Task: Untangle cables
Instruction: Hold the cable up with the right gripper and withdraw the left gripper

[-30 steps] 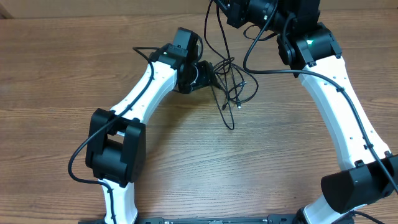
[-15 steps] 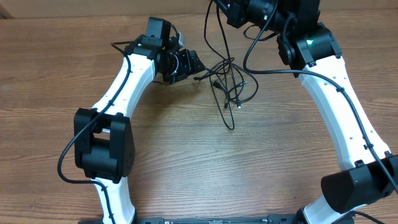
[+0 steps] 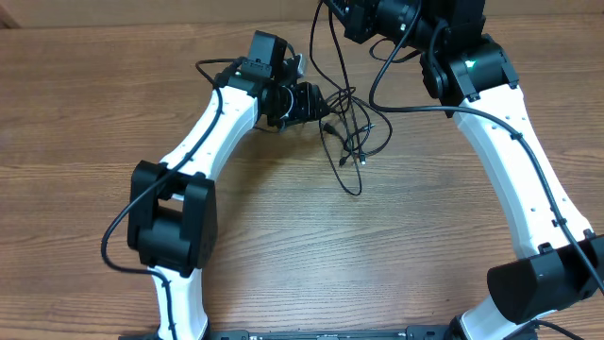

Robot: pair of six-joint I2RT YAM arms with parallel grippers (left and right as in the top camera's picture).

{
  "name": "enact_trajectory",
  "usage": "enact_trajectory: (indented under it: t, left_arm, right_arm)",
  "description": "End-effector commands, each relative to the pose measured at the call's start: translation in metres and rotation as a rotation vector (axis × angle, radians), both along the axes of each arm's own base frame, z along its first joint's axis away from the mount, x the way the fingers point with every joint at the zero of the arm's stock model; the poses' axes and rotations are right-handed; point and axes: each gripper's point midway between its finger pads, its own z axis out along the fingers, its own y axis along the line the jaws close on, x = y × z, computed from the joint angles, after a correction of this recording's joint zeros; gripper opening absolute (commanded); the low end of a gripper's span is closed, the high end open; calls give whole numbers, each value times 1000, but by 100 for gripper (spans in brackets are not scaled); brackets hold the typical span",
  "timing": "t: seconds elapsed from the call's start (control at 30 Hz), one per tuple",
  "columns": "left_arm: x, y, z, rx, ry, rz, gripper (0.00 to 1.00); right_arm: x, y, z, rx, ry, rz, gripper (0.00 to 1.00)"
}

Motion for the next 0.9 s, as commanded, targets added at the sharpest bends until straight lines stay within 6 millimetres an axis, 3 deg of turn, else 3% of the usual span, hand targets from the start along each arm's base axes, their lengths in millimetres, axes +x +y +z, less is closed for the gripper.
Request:
enact_trajectory:
  t: [0.0,0.1,0.17,0.23,0.37,0.57,0.63,0.73,0.87]
  left_arm:
    - [11,-2,-27,20,-5,-15,61]
    - [10,-7,-41,3,23,-31,53]
    - [8,-6,-47,14,26,-49,23]
    - [8,1,-50,40,28,-40,6]
    - [10,28,-55,88,67,15,4]
    - [-5,106,-79,307,205,156,4]
    - [-10,119,-81,326,238,169,4]
    - [-14,118,-78,277,247,126,4]
    - [-10,90,-64,126,213,42,7]
  right_arm:
    - [-7,-3,22,11,-52,-2,4]
    - [-7,-3,22,13,-49,1,4]
    - [-7,-3,22,13,-49,1,4]
    - [-8,-3,23,13,-51,1,4]
    - [-11,-5,32,19,-74,-2,4]
    - [-32,-21,72,43,-166,-19,4]
    - [-43,-23,86,41,-212,-18,4]
    - [-56,-27,102,16,-296,-17,4]
    - [-60,-29,109,11,-330,-21,4]
